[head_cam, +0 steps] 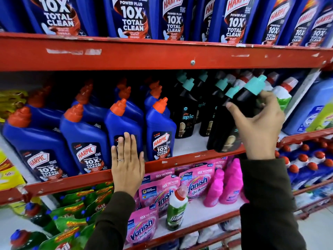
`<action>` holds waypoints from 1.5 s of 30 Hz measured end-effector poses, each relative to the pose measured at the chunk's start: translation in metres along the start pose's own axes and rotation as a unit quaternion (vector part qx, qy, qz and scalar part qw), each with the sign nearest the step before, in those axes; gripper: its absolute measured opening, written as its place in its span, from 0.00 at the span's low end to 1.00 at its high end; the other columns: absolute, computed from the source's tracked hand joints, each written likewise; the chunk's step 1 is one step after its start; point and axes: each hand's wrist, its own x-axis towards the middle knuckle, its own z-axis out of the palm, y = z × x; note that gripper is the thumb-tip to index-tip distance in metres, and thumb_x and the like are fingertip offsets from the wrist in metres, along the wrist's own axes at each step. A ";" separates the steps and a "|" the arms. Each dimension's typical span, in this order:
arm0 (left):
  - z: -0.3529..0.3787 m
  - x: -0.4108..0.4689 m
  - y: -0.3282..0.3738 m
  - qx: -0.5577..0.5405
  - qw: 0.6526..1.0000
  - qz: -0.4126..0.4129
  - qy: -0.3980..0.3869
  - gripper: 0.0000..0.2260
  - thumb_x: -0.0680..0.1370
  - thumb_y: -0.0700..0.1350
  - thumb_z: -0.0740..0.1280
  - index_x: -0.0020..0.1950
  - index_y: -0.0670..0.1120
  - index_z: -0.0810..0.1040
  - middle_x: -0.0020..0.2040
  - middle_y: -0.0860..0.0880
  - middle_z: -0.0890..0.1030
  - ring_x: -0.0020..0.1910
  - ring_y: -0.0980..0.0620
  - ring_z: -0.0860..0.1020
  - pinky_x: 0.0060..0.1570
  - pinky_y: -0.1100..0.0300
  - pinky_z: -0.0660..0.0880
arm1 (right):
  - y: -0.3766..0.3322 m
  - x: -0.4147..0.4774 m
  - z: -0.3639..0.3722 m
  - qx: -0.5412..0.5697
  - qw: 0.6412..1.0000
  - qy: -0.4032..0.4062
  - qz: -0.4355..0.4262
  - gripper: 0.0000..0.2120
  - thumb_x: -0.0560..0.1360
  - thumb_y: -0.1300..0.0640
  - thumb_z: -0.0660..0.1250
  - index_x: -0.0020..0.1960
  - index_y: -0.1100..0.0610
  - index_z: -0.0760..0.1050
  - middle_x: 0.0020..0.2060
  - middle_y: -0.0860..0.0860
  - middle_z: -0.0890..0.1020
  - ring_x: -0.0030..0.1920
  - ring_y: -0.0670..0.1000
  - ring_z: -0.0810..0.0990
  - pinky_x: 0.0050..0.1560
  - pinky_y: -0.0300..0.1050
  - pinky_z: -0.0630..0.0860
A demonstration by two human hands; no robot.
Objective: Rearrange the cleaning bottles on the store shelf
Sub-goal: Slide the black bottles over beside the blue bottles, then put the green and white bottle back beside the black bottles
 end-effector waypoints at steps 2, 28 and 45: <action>0.000 0.000 0.000 -0.002 1.000 -0.001 0.001 0.34 0.84 0.49 0.55 0.84 0.41 0.40 0.84 0.44 0.37 0.83 0.48 0.38 0.83 0.49 0.37 | -0.012 -0.009 0.006 0.034 0.999 -0.036 0.022 0.33 0.67 0.41 0.81 0.63 0.59 0.77 0.57 0.56 0.84 0.59 0.59 0.83 0.64 0.59 0.78; 0.000 -0.001 0.000 0.027 1.000 -0.008 -0.012 0.34 0.85 0.49 0.55 0.83 0.41 0.37 0.83 0.44 0.34 0.83 0.48 0.35 0.82 0.50 0.35 | 0.014 -0.115 0.045 0.040 0.985 -0.167 -0.009 0.27 0.70 0.32 0.75 0.53 0.49 0.69 0.49 0.44 0.73 0.47 0.47 0.74 0.45 0.30 0.70; -0.002 -0.002 0.001 0.051 0.998 -0.032 -0.019 0.29 0.87 0.48 0.57 0.82 0.36 0.51 0.80 0.35 0.57 0.82 0.49 0.32 0.82 0.50 0.35 | 0.086 -0.226 0.031 0.057 0.940 -0.293 0.166 0.31 0.62 0.40 0.79 0.59 0.48 0.71 0.54 0.47 0.80 0.53 0.48 0.81 0.54 0.47 0.82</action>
